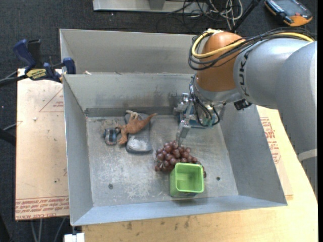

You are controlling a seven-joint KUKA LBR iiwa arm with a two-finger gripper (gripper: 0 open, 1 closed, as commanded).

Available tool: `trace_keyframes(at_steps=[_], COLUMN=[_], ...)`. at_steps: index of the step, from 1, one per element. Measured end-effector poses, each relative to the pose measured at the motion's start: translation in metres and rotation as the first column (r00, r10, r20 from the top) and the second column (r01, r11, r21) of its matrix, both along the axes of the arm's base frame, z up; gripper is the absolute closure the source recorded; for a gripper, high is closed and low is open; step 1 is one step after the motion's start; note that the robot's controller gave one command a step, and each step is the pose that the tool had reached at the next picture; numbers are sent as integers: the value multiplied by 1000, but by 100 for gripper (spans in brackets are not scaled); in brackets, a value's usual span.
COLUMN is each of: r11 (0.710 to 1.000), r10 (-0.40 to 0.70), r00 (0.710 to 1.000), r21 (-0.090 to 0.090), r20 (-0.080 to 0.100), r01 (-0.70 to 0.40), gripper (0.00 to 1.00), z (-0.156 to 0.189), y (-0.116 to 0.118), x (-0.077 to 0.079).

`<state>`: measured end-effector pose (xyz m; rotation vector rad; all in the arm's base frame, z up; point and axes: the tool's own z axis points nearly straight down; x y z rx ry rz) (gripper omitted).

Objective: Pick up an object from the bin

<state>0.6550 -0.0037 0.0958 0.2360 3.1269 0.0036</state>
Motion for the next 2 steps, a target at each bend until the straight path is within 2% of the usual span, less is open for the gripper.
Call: trace_keyframes(at_steps=[1, 2], r11=[999, 986], r10=[53, 169], r00=[999, 986], r21=[-2, -2], r20=[-8, -1], r01=[-53, -169], gripper=[0, 0], z=[34, 52], y=[-7, -10], x=[-24, -30])
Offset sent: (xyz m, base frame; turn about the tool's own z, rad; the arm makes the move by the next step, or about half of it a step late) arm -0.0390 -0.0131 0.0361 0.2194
